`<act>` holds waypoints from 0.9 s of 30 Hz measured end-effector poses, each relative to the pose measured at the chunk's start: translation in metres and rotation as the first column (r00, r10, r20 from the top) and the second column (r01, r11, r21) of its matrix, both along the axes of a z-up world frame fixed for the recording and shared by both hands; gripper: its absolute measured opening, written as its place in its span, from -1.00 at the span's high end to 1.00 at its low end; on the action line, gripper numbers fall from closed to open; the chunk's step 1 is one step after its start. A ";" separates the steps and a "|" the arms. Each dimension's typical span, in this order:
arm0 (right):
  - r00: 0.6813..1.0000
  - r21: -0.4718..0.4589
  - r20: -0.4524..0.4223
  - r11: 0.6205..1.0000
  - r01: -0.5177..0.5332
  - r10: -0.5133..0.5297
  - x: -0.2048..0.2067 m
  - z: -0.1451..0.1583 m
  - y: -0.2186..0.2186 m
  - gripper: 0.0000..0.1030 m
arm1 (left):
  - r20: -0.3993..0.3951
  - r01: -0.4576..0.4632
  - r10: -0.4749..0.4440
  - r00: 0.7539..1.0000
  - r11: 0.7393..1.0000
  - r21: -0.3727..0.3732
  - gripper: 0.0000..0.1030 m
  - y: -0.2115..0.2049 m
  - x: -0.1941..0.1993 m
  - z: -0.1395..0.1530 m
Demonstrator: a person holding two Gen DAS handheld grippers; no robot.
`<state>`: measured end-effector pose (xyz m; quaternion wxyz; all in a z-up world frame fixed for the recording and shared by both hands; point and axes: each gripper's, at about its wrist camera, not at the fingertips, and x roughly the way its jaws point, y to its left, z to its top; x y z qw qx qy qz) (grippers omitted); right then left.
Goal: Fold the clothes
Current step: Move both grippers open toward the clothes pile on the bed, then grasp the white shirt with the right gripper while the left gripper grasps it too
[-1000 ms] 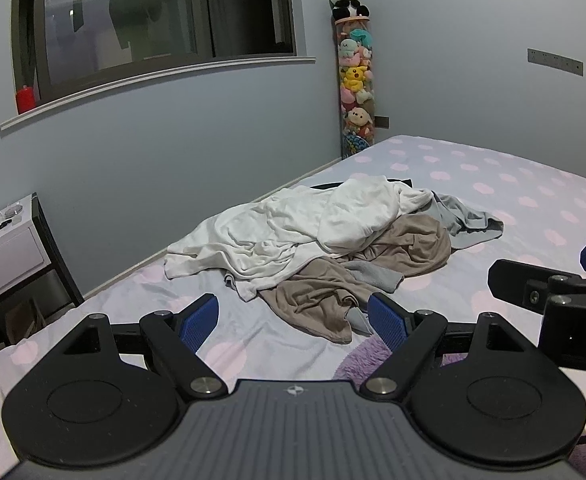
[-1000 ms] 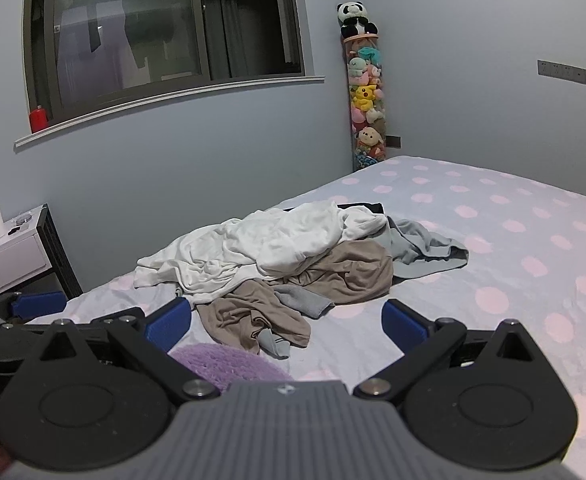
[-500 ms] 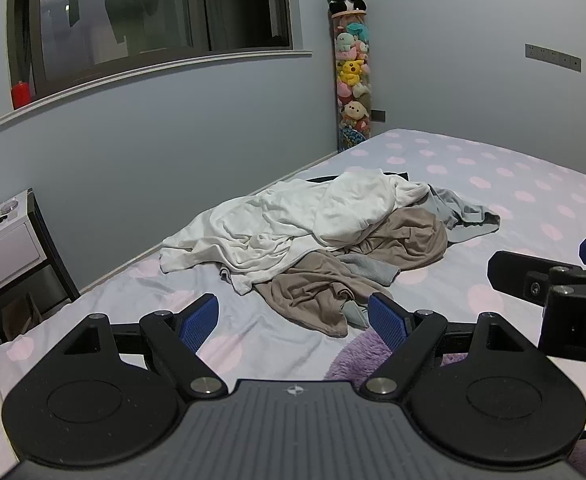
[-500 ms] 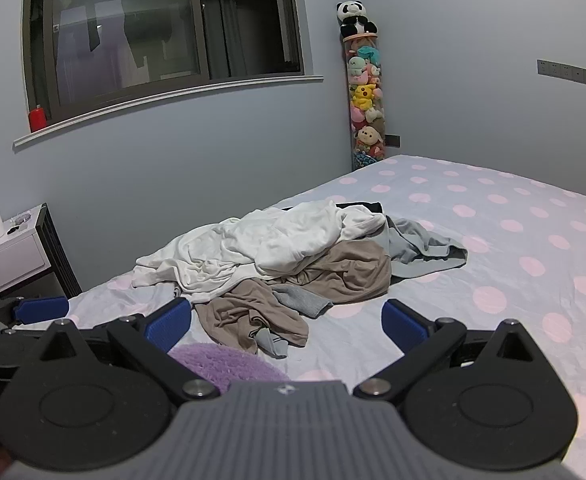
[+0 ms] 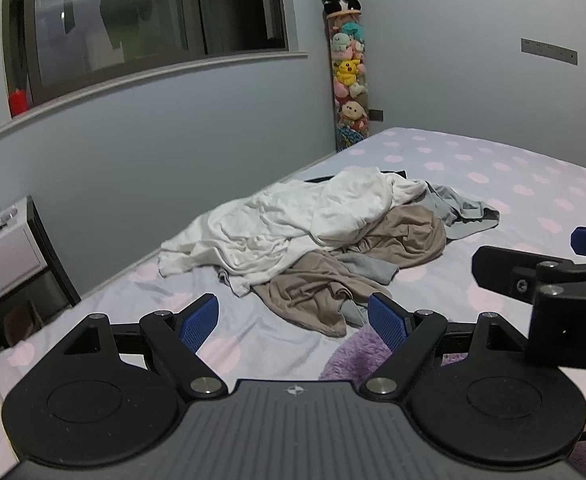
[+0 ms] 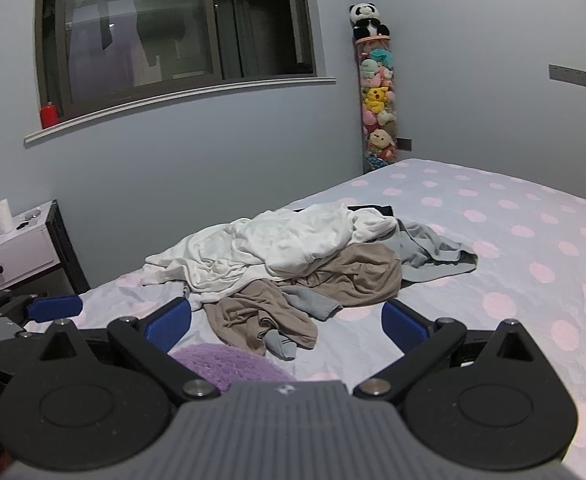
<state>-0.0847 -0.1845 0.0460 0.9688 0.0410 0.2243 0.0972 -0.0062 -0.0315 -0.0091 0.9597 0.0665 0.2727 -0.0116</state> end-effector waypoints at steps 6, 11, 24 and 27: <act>1.000 -0.007 -0.002 1.000 -0.015 0.015 0.008 0.001 -0.005 -0.98 | 0.004 0.004 -0.004 1.000 1.000 -0.007 -0.59 -0.001 0.004 0.002; 0.998 0.028 -0.025 0.998 -0.058 0.059 0.025 0.002 -0.015 -0.98 | -0.017 -0.007 0.006 1.000 0.999 -0.048 -0.59 0.002 0.016 0.006; 0.980 -0.112 -0.075 0.975 -0.193 0.186 0.097 0.005 -0.015 -0.98 | -0.065 -0.074 0.071 0.995 0.996 -0.057 -0.59 0.008 0.079 0.007; 0.977 -0.142 -0.083 0.968 -0.206 0.196 0.120 0.001 -0.015 -0.98 | -0.079 -0.083 0.079 0.994 0.995 -0.053 -0.59 0.012 0.099 0.006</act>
